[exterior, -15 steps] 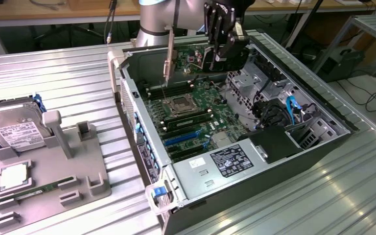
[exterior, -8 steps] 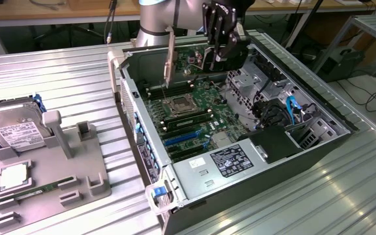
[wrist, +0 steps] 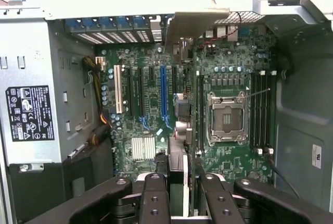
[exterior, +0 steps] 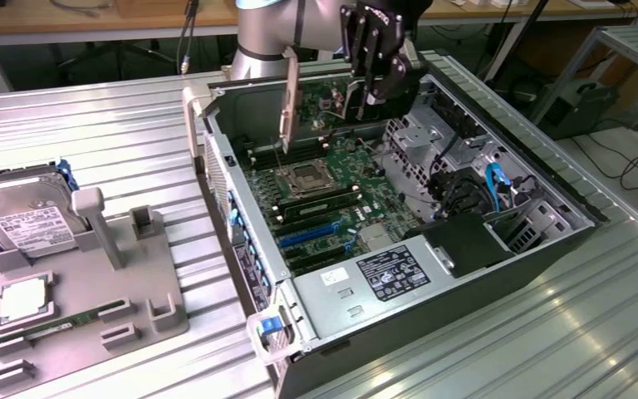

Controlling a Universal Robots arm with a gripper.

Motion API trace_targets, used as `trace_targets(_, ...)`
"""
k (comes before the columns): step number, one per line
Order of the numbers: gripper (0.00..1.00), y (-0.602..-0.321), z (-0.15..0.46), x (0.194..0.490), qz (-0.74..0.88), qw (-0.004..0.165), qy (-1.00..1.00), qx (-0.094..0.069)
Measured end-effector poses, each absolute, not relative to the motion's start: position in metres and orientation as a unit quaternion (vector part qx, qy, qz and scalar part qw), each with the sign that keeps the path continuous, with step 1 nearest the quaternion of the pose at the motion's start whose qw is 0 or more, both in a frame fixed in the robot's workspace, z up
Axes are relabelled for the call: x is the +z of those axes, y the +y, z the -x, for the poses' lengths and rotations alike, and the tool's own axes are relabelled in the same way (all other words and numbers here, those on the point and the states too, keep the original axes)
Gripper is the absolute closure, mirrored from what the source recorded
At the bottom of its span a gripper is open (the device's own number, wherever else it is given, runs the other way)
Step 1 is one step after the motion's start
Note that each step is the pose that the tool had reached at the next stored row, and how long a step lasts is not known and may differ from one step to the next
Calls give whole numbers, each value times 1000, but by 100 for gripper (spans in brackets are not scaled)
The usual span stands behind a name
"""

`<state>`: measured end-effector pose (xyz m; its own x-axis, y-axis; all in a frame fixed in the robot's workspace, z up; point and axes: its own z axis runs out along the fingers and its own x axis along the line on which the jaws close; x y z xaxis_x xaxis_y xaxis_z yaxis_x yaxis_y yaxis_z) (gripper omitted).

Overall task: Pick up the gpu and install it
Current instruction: 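Insert the gpu into the slot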

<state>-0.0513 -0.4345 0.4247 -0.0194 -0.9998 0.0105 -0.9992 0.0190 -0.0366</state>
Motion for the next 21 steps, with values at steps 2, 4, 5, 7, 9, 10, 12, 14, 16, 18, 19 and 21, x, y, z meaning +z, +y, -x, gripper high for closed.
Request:
trace_targets(2, 72, -434, 51, 425, 704, 9, 710, -17)
trace_targets(4, 72, -434, 51, 424, 709, 9, 705, -16)
trace_targets(5, 72, -434, 51, 424, 711, 9, 703, -16)
trace_targets(7, 72, -434, 51, 424, 715, 9, 699, -16)
trace_targets(9, 72, -435, 51, 423, 717, 8, 697, -15)
trace_targets(10, 72, -435, 51, 422, 717, 6, 697, -13)
trace_targets(12, 72, -435, 51, 420, 717, 1, 697, -8)
trace_targets(14, 72, -435, 51, 418, 717, 0, 697, -7)
trace_targets(16, 72, -435, 51, 416, 717, -1, 697, -6)
trace_targets(18, 72, -435, 51, 415, 717, -1, 697, -5)
trace_targets(19, 72, -435, 51, 414, 717, -2, 697, -5)
trace_targets(21, 72, -435, 51, 413, 717, -2, 697, -4)
